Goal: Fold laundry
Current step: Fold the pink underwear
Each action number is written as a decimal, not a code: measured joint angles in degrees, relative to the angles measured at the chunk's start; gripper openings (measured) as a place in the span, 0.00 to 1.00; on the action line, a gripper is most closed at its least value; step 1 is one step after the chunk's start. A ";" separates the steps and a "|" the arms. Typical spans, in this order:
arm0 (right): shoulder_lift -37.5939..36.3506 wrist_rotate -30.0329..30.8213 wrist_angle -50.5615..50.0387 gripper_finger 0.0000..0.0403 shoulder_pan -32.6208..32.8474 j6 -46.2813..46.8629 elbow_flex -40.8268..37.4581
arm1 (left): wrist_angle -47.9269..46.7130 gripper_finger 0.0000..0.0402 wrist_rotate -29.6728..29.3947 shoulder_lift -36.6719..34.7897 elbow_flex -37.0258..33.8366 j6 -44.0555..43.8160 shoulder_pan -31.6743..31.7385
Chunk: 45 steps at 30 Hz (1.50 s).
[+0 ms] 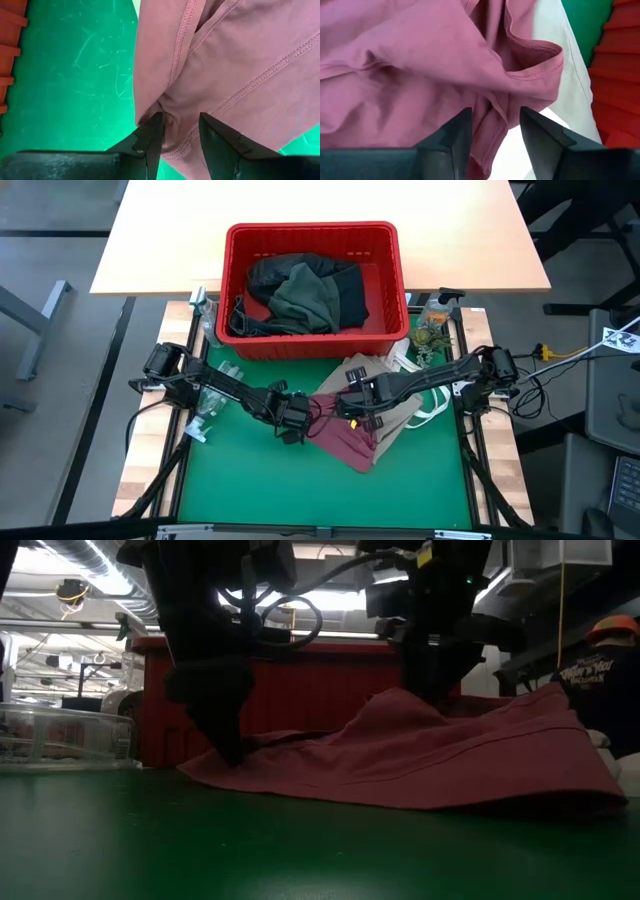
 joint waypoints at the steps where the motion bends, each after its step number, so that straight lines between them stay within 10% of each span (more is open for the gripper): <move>1: 0.19 0.33 0.02 0.41 0.00 -0.02 0.00 | 0.00 0.30 0.00 0.00 0.00 0.00 0.00; 14: 0.97 1.34 -0.39 0.02 0.00 -2.16 0.00 | 0.07 0.30 -0.02 0.00 0.00 -0.01 0.00; 45: 0.80 13.34 -9.58 0.12 0.02 11.19 0.00 | 0.00 0.36 -4.13 0.00 0.00 -1.49 0.07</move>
